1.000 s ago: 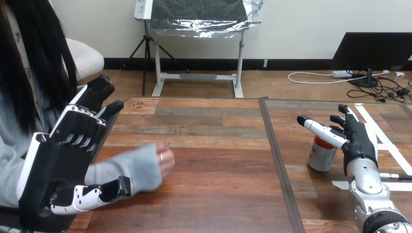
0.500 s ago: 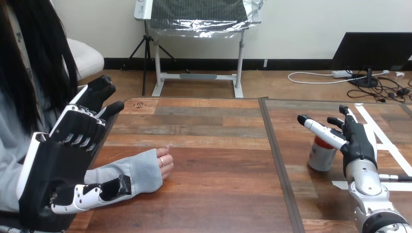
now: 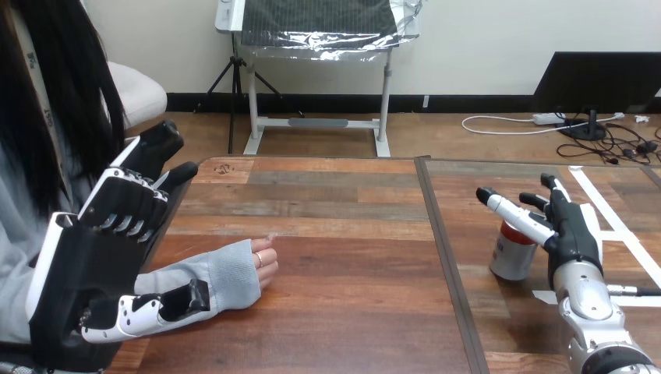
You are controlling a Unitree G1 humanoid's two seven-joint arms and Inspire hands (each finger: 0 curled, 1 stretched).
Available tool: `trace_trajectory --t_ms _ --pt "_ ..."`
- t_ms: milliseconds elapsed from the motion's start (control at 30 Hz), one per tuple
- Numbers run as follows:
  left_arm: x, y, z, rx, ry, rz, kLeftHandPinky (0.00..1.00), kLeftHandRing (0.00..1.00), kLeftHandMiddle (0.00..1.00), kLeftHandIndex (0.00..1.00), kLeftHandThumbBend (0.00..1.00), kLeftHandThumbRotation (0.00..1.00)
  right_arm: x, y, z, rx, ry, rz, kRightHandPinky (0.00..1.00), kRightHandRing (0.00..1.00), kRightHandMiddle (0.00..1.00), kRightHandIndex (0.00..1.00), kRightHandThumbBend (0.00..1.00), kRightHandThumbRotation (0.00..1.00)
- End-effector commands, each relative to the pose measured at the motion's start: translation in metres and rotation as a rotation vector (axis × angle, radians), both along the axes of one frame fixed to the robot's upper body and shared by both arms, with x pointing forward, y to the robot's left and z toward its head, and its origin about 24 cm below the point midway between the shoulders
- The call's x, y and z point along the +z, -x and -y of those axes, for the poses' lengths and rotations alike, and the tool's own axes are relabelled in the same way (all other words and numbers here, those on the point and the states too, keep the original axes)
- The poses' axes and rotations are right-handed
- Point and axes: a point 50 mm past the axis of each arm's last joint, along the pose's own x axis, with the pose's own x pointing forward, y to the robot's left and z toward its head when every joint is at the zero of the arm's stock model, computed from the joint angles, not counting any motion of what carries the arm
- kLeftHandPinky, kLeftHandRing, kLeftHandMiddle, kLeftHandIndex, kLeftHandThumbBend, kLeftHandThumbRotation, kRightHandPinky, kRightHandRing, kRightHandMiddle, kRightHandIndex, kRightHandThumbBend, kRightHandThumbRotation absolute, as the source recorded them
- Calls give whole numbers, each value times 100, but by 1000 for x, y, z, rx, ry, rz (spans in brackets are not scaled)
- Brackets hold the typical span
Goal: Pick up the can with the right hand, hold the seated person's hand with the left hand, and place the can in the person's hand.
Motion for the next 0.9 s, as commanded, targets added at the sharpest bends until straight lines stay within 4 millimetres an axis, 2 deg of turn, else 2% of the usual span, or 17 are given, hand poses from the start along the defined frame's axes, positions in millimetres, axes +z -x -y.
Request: trace_trajectory --t_ms 0,300,867 --pt "18 -14 0 -5 -19 101 88 95 95 88 100 33 14 -11 -7 16 -24 79 75 87 90 98 100 42" --pt "18 -13 0 -2 -16 99 88 95 95 88 100 34 11 -9 -7 23 5 60 81 90 93 97 100 44" --pt "20 -14 1 -13 -11 87 91 97 96 89 100 33 3 -3 -8 30 38 38 82 90 92 96 100 47"
